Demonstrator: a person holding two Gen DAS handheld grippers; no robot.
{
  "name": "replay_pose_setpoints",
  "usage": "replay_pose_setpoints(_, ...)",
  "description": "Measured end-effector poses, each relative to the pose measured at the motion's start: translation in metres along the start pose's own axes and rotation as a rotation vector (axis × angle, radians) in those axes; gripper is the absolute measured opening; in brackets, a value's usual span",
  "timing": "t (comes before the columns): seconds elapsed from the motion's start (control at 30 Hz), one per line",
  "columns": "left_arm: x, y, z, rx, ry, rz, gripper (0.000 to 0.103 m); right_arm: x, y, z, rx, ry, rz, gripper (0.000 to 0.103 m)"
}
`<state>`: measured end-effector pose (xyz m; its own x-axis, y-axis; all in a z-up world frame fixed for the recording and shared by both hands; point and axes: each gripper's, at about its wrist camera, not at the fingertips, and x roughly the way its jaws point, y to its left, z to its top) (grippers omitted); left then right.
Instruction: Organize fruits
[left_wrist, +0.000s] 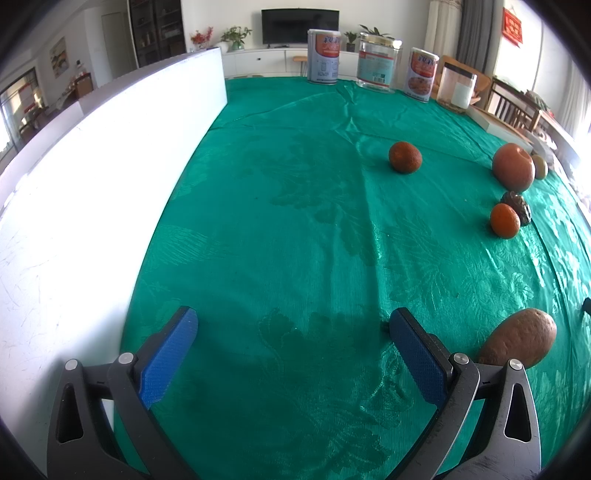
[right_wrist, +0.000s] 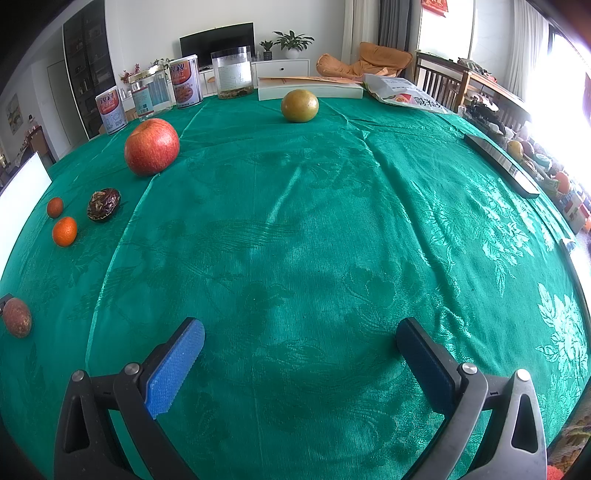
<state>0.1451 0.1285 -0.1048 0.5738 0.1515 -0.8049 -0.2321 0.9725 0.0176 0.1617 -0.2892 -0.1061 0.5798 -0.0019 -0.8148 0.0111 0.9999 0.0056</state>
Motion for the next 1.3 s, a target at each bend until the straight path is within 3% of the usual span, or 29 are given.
replay_pose_setpoints(0.17,-0.006,-0.001,0.013,0.016,0.032,-0.054,0.101,0.001,0.001,0.002,-0.006,0.0,0.006,0.103)
replay_pose_setpoints(0.27,-0.017,-0.016,0.041,0.043,-0.002,-0.129,0.101,0.0,0.002,0.002,-0.013,0.001,0.011,0.103)
replay_pose_setpoints(0.4,0.002,-0.056,0.09,0.15,0.031,-0.191,0.101,0.0,0.004,0.002,-0.016,0.001,0.014,0.103)
replay_pose_setpoints(0.6,0.051,-0.086,0.13,0.145,0.038,-0.143,0.098,0.0,0.003,0.001,-0.015,0.001,0.014,0.103)
replay_pose_setpoints(0.63,0.059,-0.088,0.131,0.138,0.048,-0.139,0.095,0.0,0.004,0.001,-0.016,0.001,0.015,0.103)
replay_pose_setpoints(0.7,0.073,-0.091,0.13,0.137,0.087,-0.127,0.063,0.0,0.004,0.002,-0.02,0.001,0.017,0.103)
replay_pose_setpoints(0.73,0.078,-0.091,0.128,0.138,0.107,-0.125,0.054,0.0,0.004,0.002,-0.021,0.001,0.018,0.103)
replay_pose_setpoints(0.8,0.073,-0.092,0.123,0.158,0.06,-0.109,0.03,0.0,0.005,0.002,-0.023,0.002,0.02,0.103)
replay_pose_setpoints(0.9,0.063,-0.087,0.117,0.161,0.039,-0.113,0.03,-0.001,0.0,0.005,0.008,0.02,0.054,0.103)
replay_pose_setpoints(0.97,0.048,-0.08,0.113,0.164,0.015,-0.115,0.03,-0.006,-0.013,0.024,0.093,0.017,0.164,0.102)
replay_pose_setpoints(1.0,0.041,-0.076,0.112,0.163,0.007,-0.118,0.03,-0.008,-0.017,0.042,0.109,-0.01,0.176,0.102)
replay_pose_setpoints(1.07,0.026,-0.068,0.107,0.149,-0.001,-0.132,0.03,-0.005,-0.02,0.089,0.103,-0.051,0.151,0.102)
replay_pose_setpoints(1.2,-0.007,-0.053,0.093,0.091,-0.005,-0.175,0.03,0.046,-0.019,0.184,0.093,-0.042,0.118,0.102)
replay_pose_setpoints(1.23,-0.014,-0.051,0.089,0.079,-0.005,-0.183,0.03,0.063,-0.019,0.202,0.099,-0.027,0.122,0.1)
replay_pose_setpoints(1.3,-0.029,-0.045,0.077,0.056,0.006,-0.204,0.03,0.098,-0.021,0.229,0.162,0.018,0.15,0.085)
